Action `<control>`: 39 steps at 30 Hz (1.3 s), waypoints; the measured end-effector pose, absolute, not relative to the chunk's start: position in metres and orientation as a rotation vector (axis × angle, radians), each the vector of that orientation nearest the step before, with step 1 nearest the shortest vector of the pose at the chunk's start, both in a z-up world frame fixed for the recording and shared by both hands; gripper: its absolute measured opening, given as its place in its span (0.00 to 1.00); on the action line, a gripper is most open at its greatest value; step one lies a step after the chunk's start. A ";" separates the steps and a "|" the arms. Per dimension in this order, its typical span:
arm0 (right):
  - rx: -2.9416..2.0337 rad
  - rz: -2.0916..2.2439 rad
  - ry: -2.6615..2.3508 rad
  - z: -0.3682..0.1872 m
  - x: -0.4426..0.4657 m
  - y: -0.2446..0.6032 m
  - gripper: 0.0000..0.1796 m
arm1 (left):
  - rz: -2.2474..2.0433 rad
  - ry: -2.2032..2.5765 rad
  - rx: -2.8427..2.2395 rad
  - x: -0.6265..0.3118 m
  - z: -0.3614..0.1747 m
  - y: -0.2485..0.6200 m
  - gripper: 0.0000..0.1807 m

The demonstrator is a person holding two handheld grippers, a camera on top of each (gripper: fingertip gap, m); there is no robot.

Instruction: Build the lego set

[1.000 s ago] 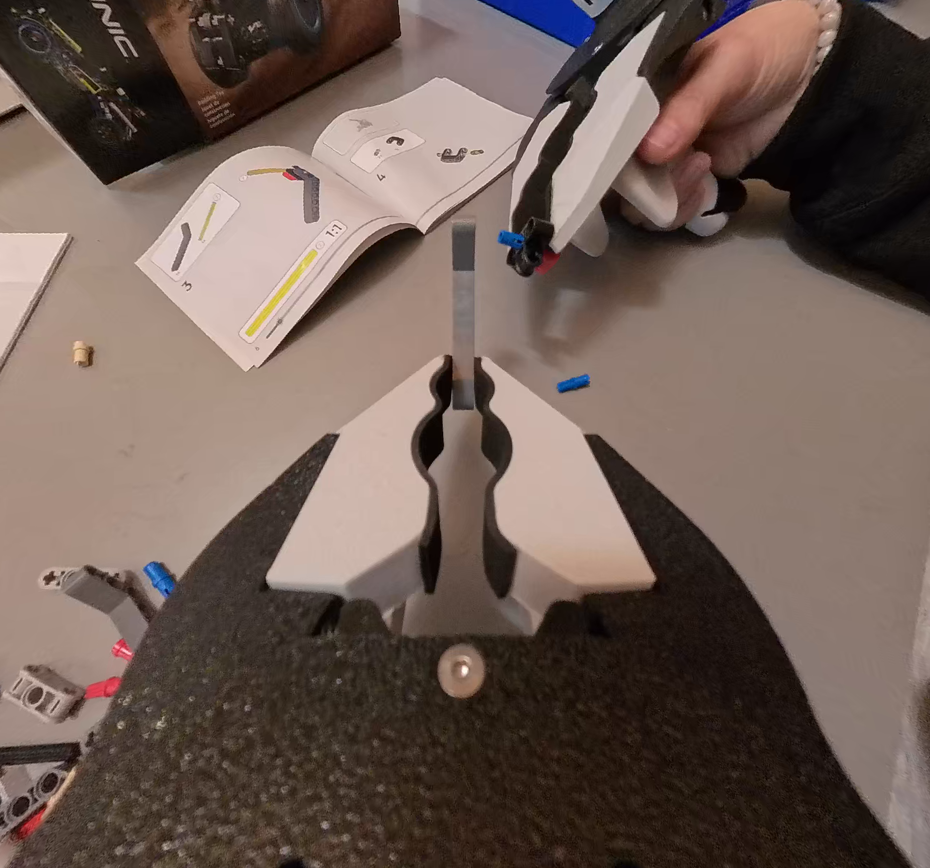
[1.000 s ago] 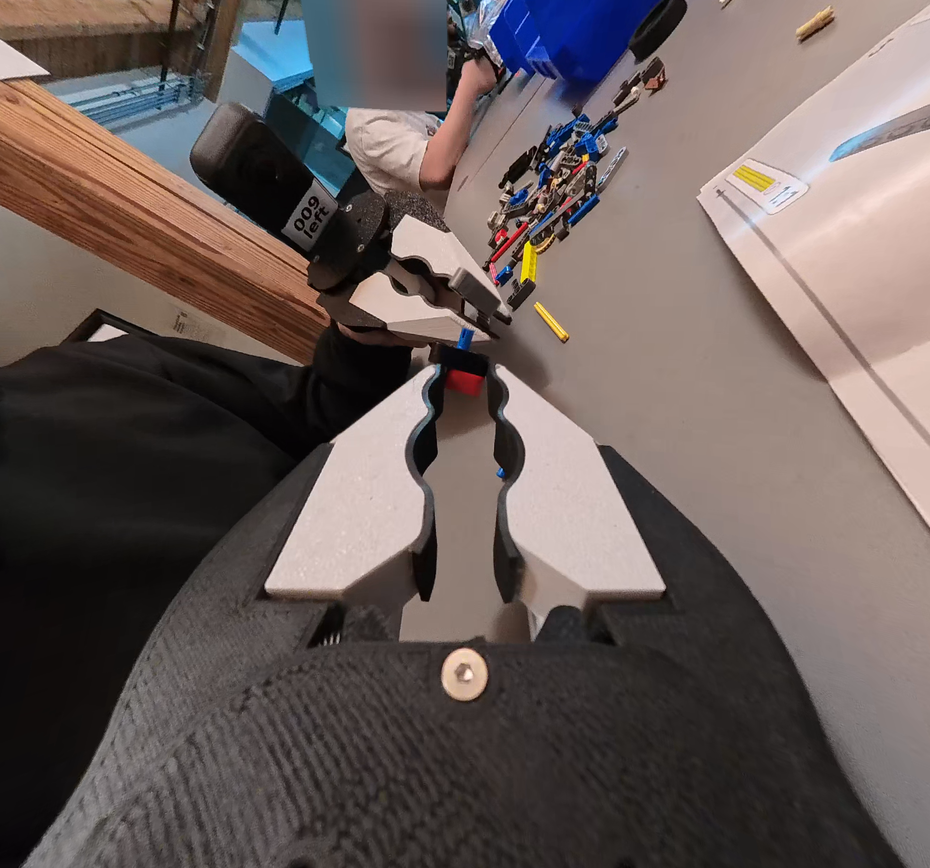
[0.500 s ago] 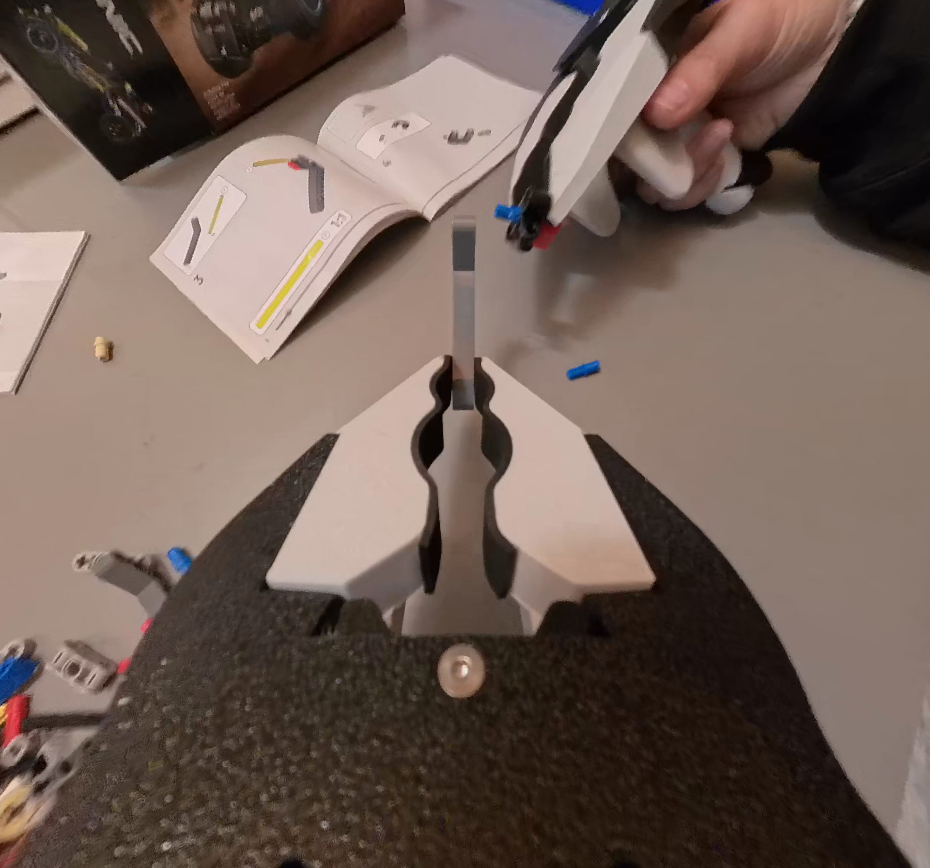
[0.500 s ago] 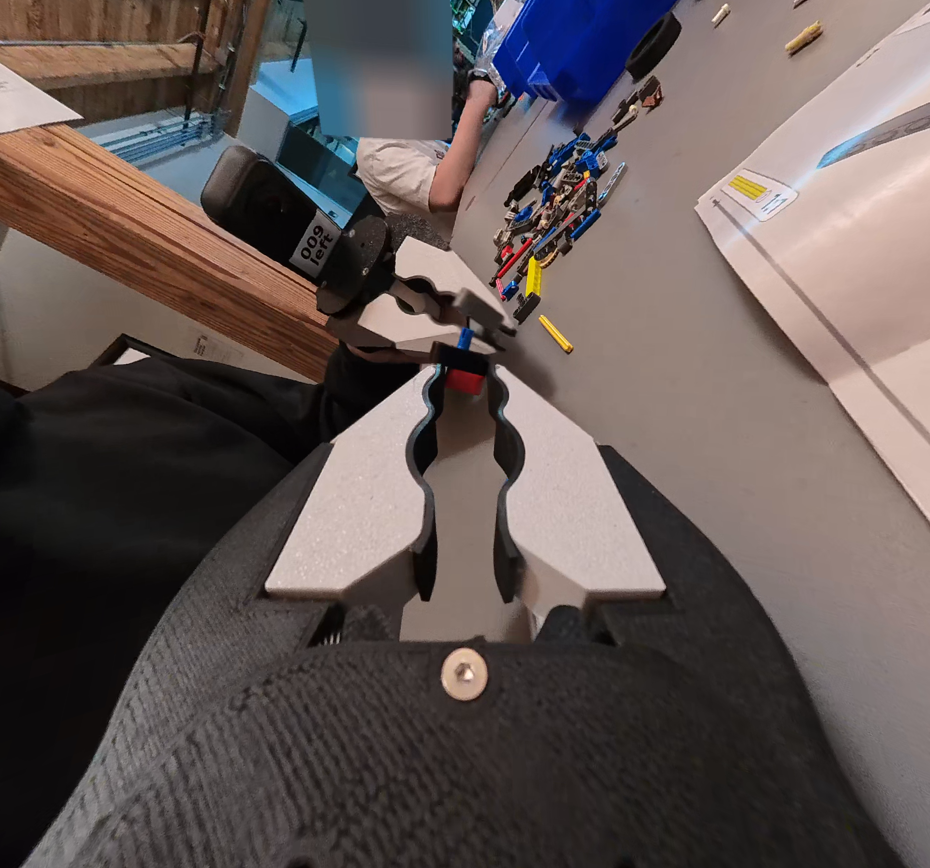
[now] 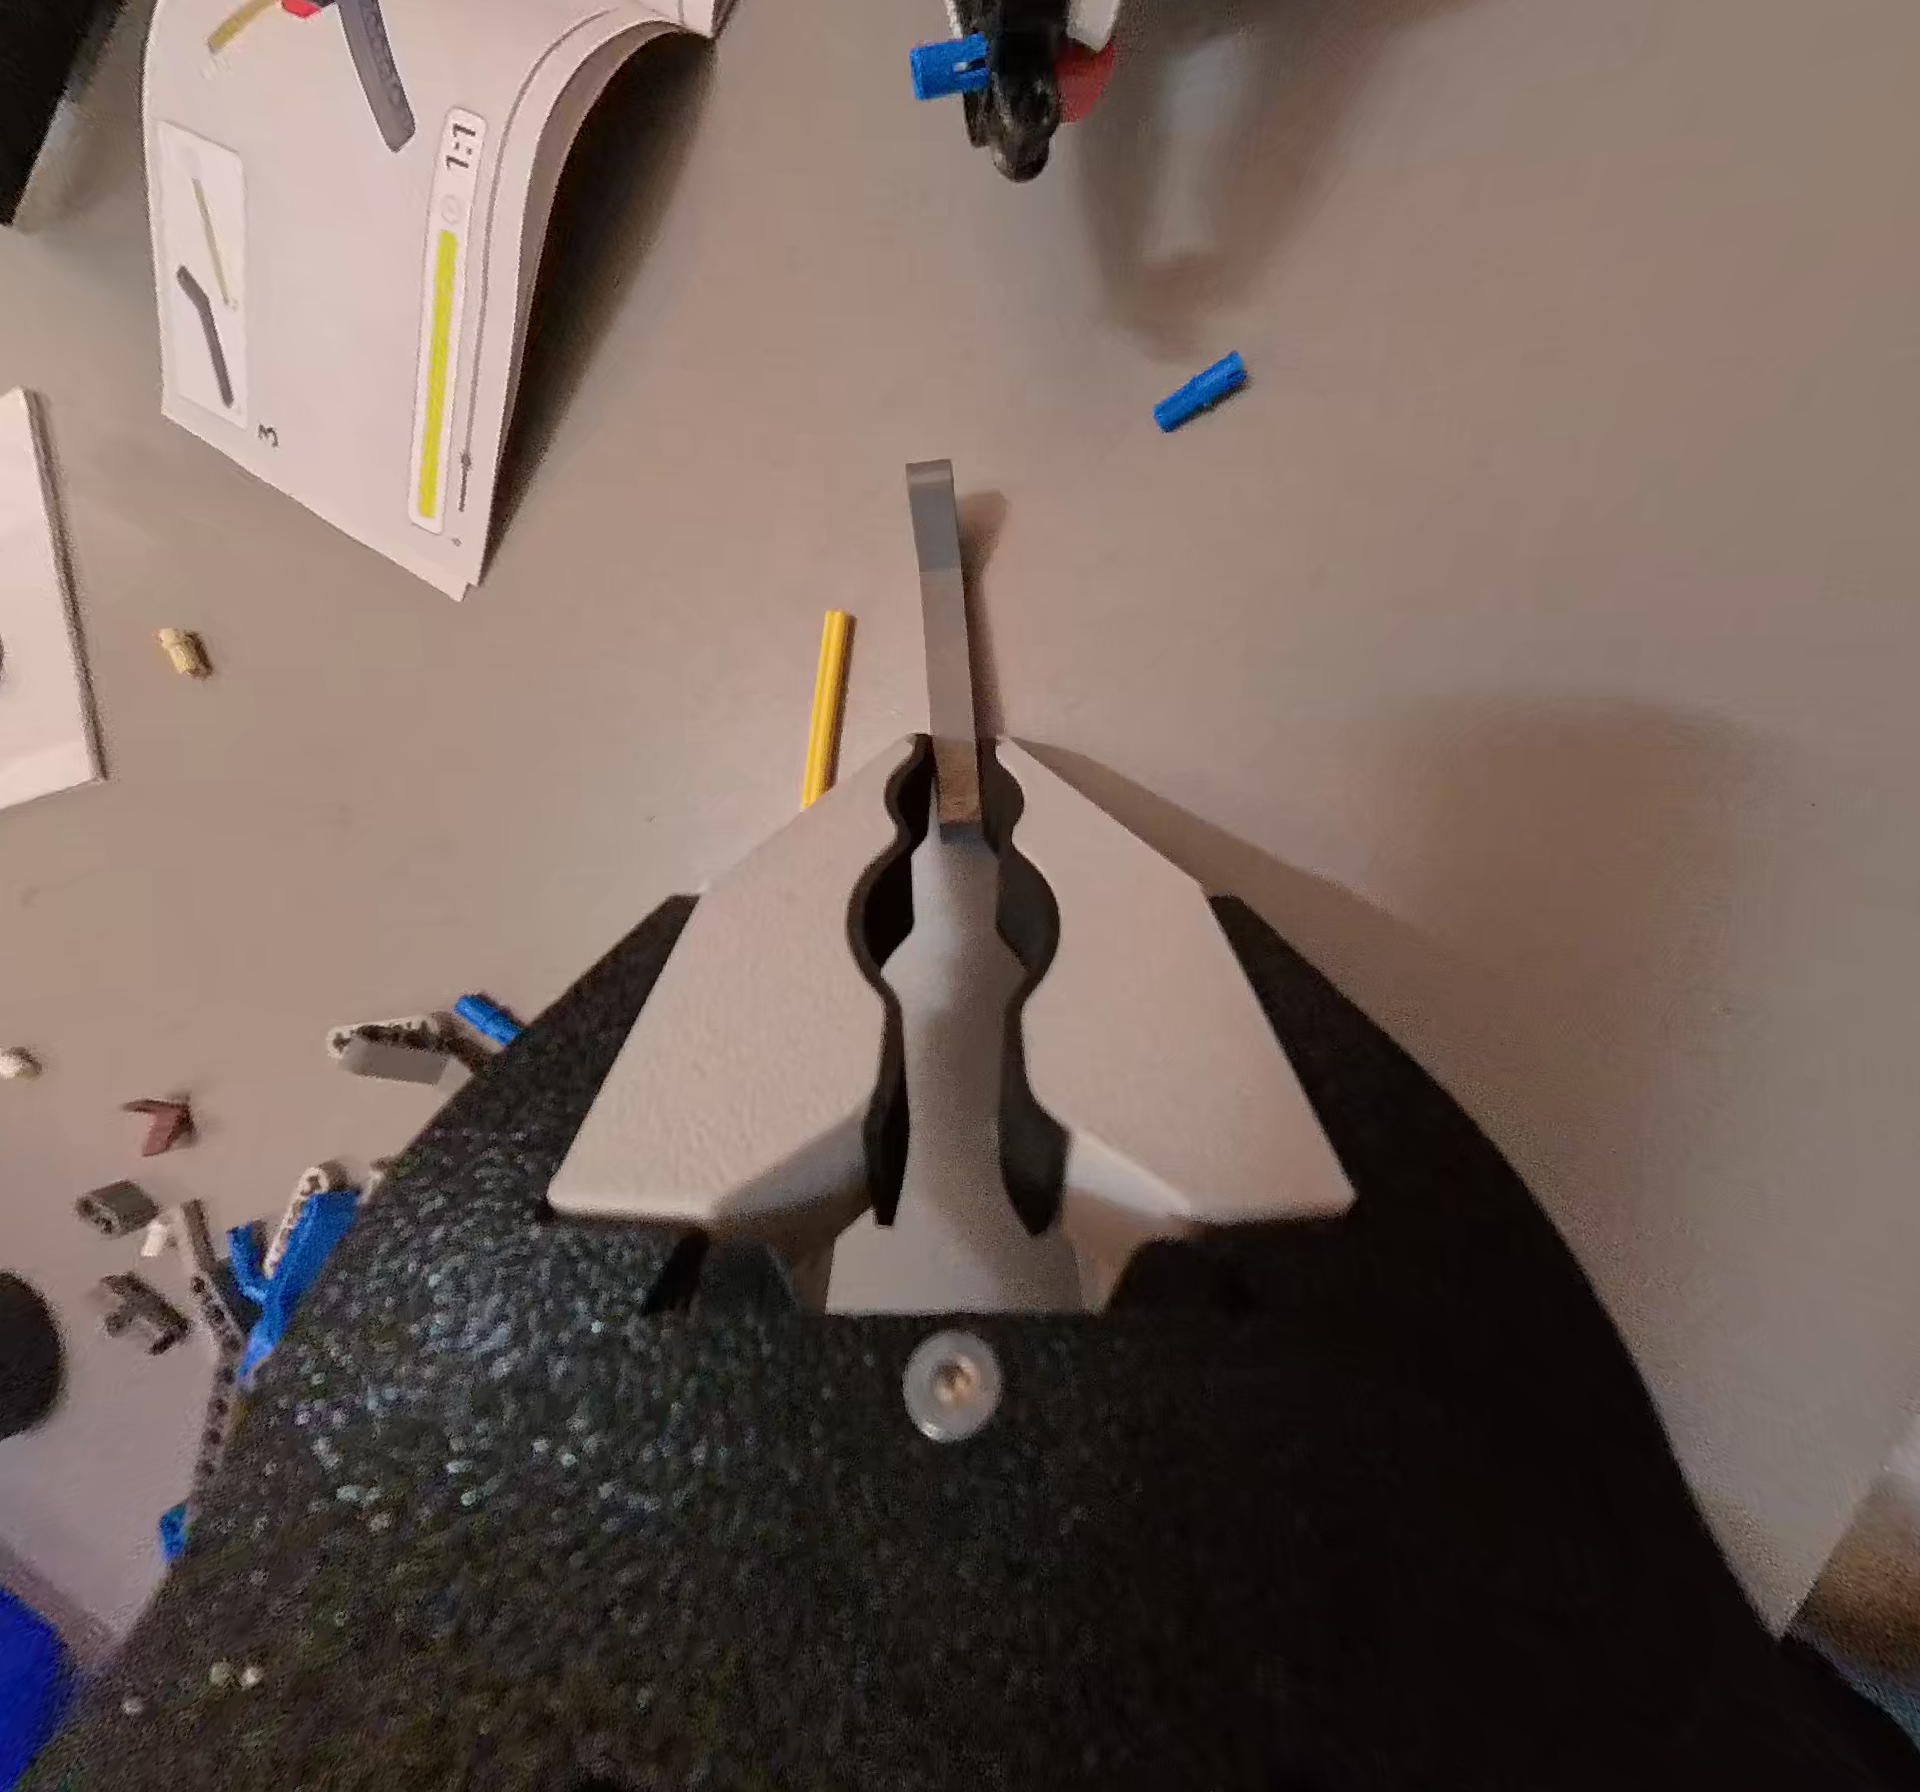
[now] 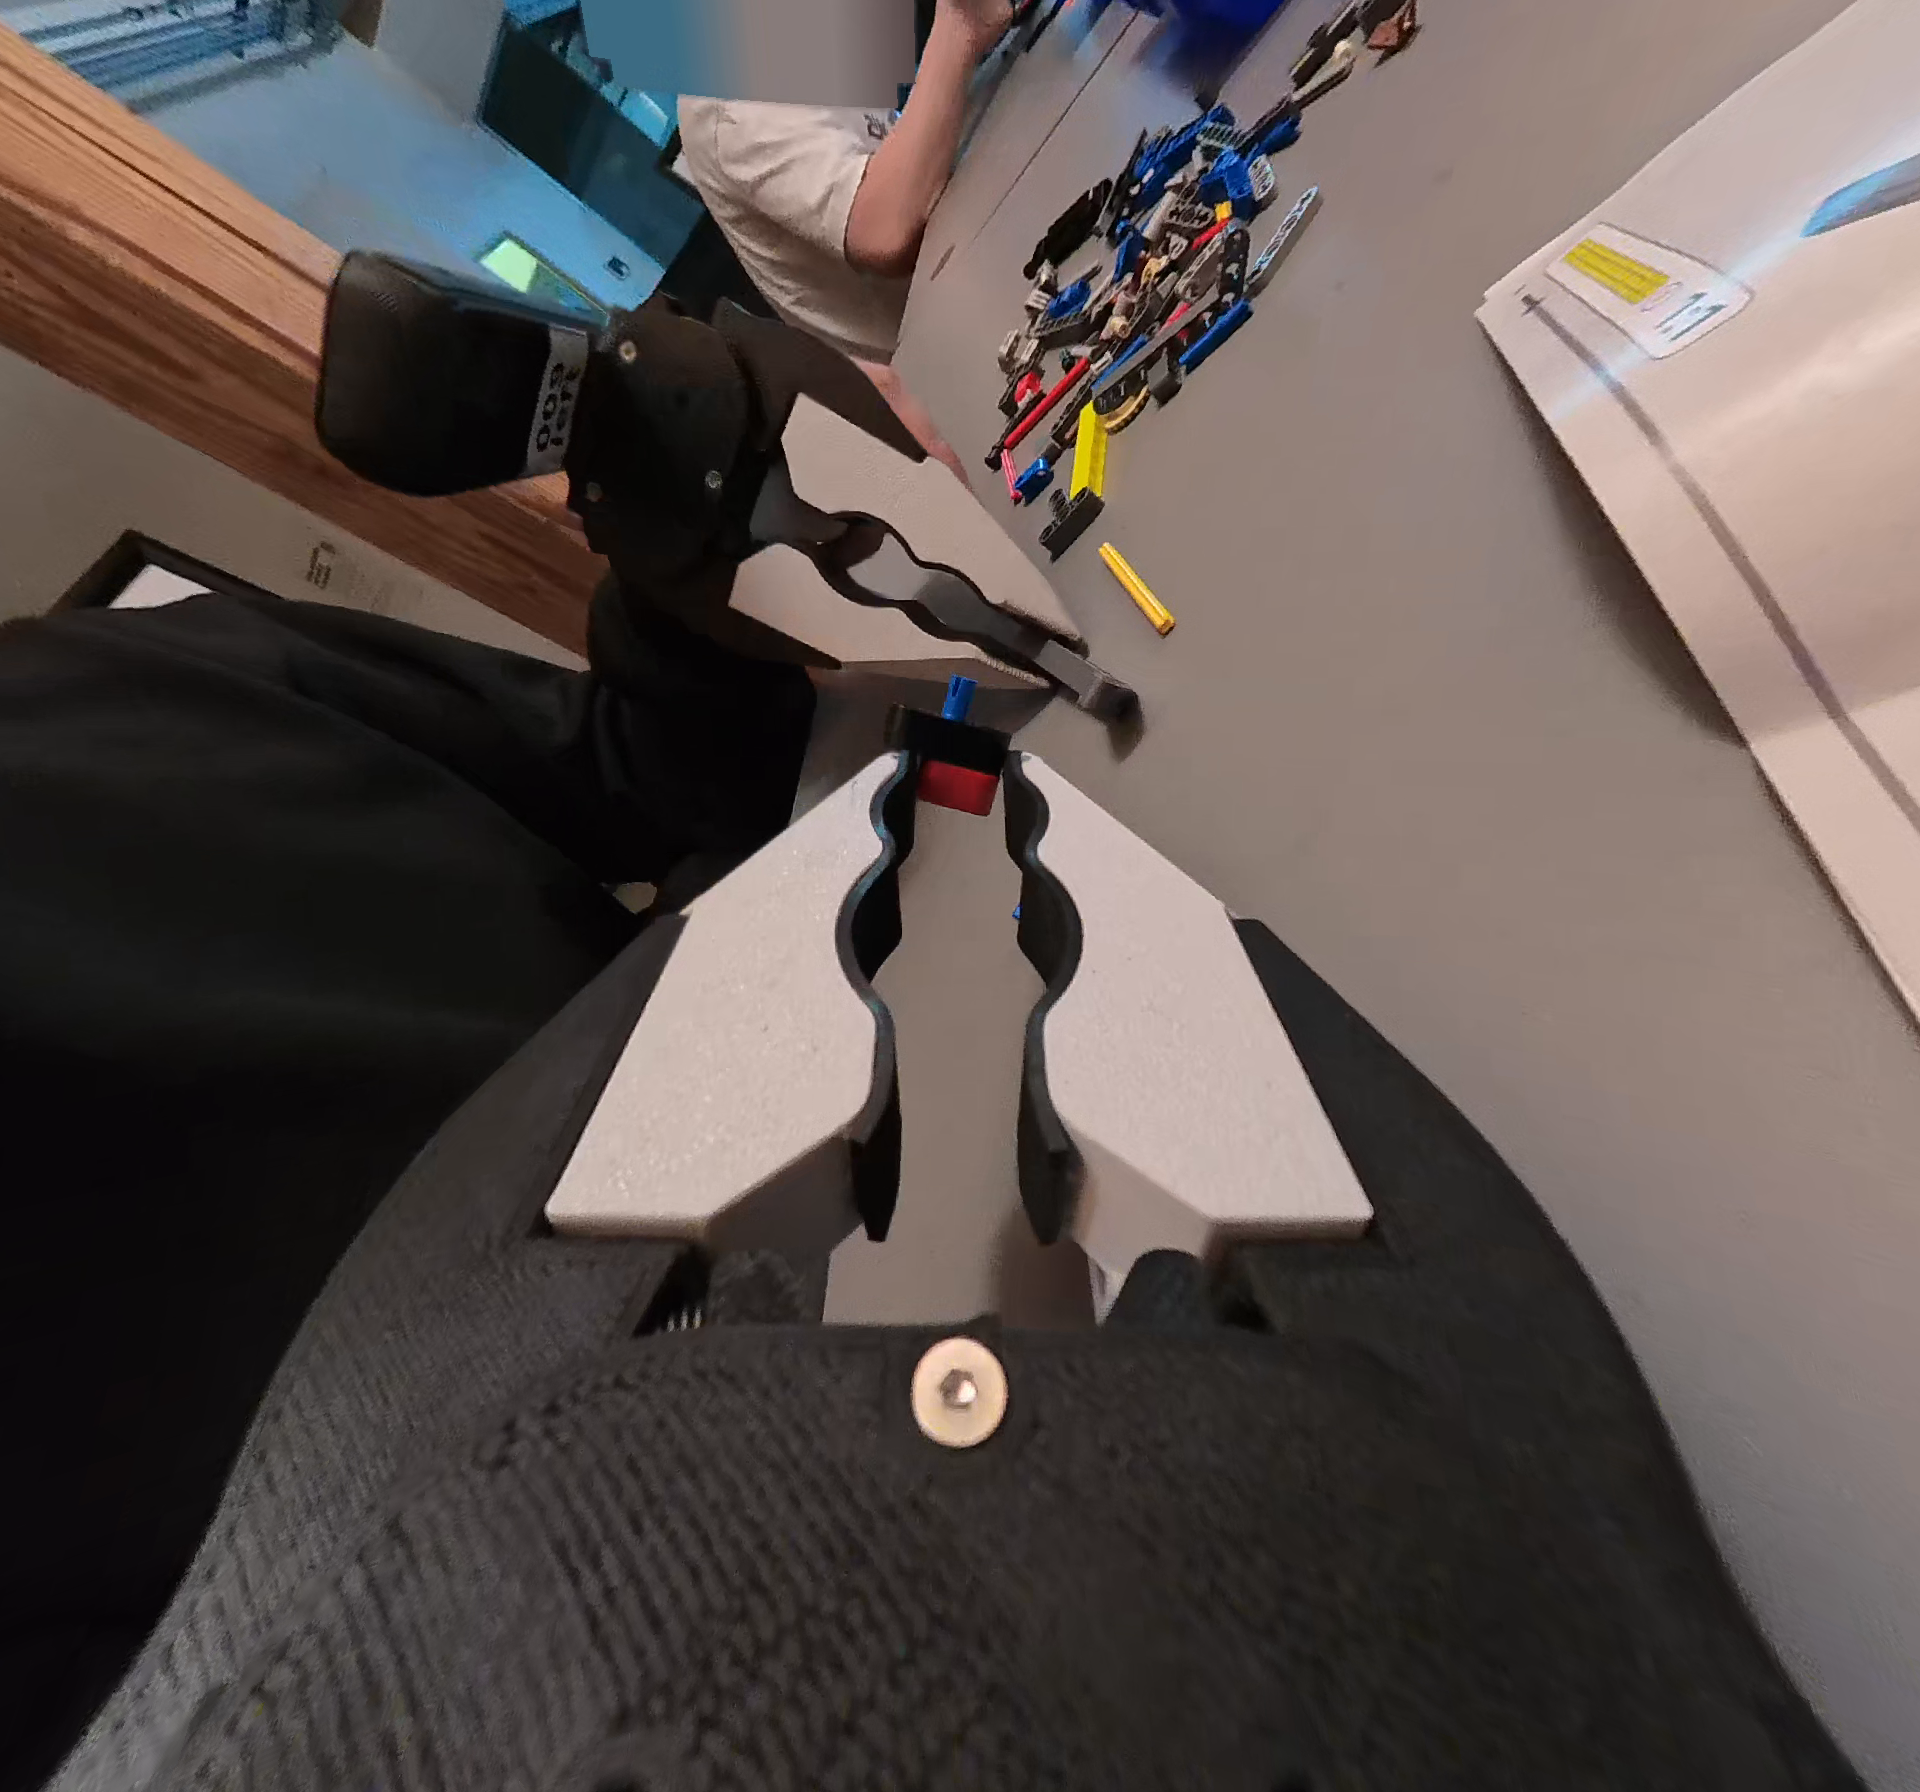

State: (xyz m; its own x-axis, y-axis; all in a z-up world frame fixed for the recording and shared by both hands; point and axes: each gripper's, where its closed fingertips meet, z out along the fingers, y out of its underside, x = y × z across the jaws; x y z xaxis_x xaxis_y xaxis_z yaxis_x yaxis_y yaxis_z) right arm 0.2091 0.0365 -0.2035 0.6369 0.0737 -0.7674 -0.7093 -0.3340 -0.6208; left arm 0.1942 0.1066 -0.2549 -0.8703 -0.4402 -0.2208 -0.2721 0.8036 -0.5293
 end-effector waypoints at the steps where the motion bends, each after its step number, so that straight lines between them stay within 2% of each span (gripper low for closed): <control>1: -1.741 0.877 0.515 -0.204 0.208 0.037 0.08 | -0.699 2.654 -0.529 0.194 -0.255 0.106 0.04; 8: -1.743 0.899 0.423 -0.196 0.198 0.035 0.08 | -0.902 2.728 -0.597 0.180 -0.243 0.100 0.19; 14: -1.697 0.982 0.299 -0.180 0.178 0.038 0.08 | -1.205 2.528 -0.401 0.183 -0.199 0.075 0.16; 18: -1.677 1.058 0.255 -0.177 0.167 0.040 0.08 | -1.236 2.413 -0.170 0.178 -0.189 0.053 0.17; 25: -1.619 1.149 0.258 -0.172 0.160 0.044 0.08 | -1.367 2.359 -0.082 0.170 -0.185 0.036 0.09; 31: -1.554 1.110 0.335 -0.168 0.175 0.047 0.08 | -1.450 2.327 -0.243 0.184 -0.183 0.040 0.03; 36: -1.628 0.927 0.352 -0.178 0.190 0.050 0.16 | -1.571 2.301 -0.517 0.199 -0.180 0.051 0.00; 38: -1.649 0.759 0.368 -0.179 0.205 0.052 0.23 | -1.578 2.277 -0.580 0.204 -0.179 0.056 0.00; 39: -1.638 0.728 0.346 -0.175 0.204 0.051 0.21 | -1.576 2.275 -0.578 0.205 -0.180 0.057 0.00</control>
